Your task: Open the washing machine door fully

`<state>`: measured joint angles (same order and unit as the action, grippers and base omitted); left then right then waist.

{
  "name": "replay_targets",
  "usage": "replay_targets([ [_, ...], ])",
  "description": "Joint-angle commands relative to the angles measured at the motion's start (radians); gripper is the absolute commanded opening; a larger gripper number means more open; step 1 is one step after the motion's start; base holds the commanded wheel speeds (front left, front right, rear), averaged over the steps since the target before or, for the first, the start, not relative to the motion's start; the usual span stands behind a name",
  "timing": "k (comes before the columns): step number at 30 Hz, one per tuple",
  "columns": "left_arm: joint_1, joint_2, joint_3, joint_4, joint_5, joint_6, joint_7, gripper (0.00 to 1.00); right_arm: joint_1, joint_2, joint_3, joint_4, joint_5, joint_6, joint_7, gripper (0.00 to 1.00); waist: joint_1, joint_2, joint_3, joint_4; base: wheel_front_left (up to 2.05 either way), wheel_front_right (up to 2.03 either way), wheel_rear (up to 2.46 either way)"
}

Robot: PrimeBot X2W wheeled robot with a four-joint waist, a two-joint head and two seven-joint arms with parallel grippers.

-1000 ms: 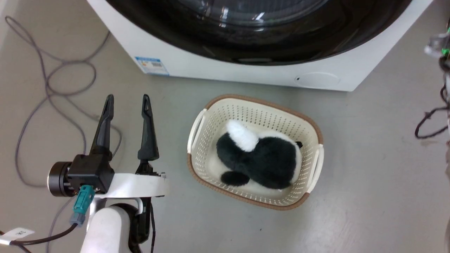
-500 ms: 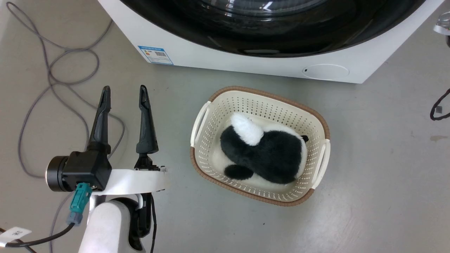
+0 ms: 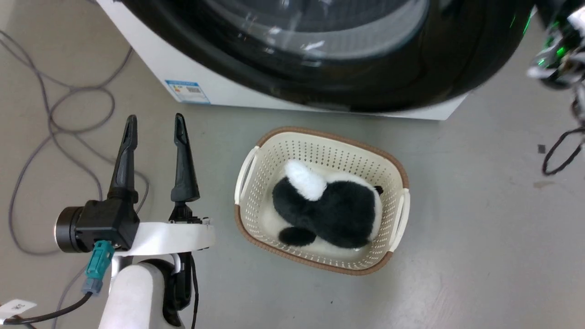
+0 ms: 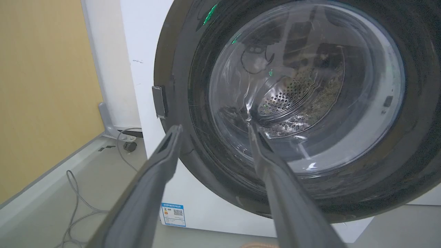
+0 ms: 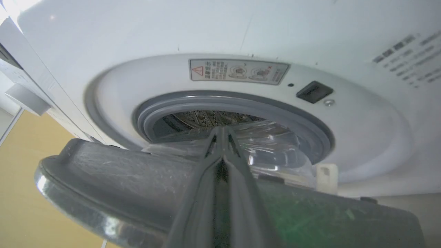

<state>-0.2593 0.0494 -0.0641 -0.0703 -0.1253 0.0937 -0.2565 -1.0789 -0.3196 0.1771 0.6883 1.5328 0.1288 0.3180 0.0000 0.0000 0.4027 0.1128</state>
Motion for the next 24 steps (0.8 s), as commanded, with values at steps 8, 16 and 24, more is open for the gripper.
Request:
replay_targets([
  [8,0.041,0.001,0.016,0.018,0.015,-0.011,-0.005,1.0,0.149,0.039,0.072,-0.1,0.021,0.002,0.105,0.0,0.0,0.0,-0.073,-0.029,0.0,0.0,0.0],
  [16,0.104,0.001,0.029,0.038,0.029,-0.023,-0.005,1.0,0.322,0.041,0.119,-0.235,0.052,0.002,0.194,0.0,0.0,0.0,-0.164,-0.049,0.0,0.0,0.0],
  [24,0.162,0.001,0.031,0.056,0.04,-0.029,-0.005,1.0,0.48,0.052,0.154,-0.351,0.067,0.002,0.231,0.0,0.0,0.0,-0.231,-0.054,0.0,0.0,0.0],
])
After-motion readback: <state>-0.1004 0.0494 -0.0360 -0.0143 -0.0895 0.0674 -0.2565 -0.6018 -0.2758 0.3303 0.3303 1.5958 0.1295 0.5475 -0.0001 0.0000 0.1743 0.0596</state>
